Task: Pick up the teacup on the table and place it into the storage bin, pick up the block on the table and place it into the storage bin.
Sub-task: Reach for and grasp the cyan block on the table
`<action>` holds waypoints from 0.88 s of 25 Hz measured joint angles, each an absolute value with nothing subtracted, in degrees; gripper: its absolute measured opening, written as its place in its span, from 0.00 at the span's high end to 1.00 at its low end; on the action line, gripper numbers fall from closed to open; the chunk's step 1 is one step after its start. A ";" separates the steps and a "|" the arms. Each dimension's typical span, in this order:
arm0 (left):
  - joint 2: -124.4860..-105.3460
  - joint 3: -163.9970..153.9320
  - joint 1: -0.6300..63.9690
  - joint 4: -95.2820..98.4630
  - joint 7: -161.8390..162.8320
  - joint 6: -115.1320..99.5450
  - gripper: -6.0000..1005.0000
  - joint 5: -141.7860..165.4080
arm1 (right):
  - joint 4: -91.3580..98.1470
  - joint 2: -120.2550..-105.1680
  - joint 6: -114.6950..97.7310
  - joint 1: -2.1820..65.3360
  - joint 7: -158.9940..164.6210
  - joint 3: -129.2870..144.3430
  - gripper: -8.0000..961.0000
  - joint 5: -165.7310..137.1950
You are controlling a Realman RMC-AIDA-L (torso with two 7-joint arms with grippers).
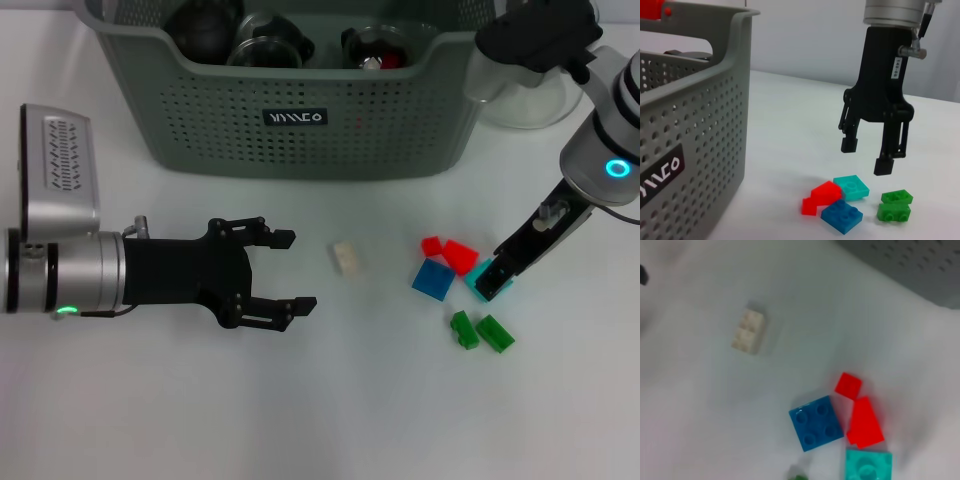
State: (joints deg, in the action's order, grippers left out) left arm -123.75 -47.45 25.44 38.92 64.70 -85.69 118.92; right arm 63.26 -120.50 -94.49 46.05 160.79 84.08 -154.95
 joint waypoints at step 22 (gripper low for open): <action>-123.93 -47.46 25.49 38.87 64.43 -85.66 0.14 118.92 | 58.74 -120.67 -87.07 46.99 163.97 91.71 0.14 -154.99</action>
